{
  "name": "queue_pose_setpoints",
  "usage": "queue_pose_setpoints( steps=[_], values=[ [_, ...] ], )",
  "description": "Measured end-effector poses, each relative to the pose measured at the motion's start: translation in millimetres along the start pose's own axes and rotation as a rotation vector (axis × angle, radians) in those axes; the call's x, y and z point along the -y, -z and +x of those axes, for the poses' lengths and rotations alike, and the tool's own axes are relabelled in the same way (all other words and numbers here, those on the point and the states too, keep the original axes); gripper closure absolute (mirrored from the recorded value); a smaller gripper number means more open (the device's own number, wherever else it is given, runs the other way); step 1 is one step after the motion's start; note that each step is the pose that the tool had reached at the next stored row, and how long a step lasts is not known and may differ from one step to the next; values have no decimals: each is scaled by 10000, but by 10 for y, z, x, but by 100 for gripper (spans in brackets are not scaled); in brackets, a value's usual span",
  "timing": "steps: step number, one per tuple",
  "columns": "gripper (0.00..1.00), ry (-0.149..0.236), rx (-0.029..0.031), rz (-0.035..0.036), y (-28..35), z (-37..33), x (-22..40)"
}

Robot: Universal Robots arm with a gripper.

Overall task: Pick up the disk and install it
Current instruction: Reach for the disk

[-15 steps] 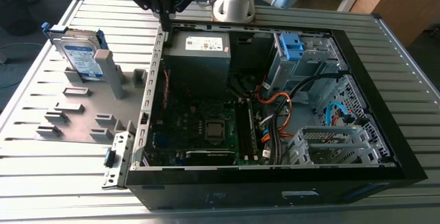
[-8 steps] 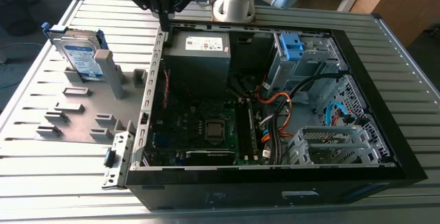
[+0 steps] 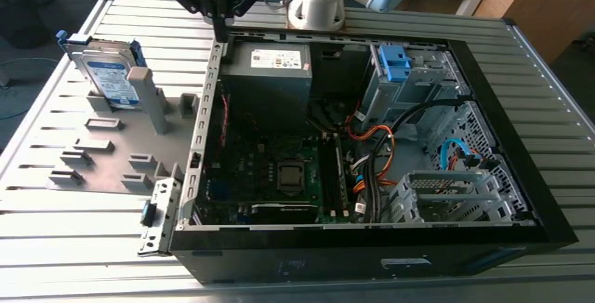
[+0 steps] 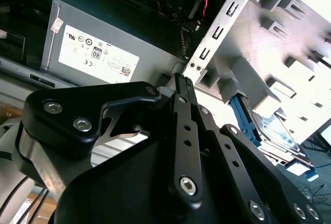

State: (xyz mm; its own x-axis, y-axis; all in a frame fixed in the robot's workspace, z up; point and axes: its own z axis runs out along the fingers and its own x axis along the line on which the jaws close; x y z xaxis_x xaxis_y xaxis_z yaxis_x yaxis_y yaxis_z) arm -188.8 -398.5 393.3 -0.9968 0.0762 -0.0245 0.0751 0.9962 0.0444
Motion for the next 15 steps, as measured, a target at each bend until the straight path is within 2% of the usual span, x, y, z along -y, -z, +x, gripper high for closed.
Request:
queue_pose_setpoints(
  steps=[15],
  values=[
    [89, 0, 0, 0, 1, 42, 3]
  ],
)
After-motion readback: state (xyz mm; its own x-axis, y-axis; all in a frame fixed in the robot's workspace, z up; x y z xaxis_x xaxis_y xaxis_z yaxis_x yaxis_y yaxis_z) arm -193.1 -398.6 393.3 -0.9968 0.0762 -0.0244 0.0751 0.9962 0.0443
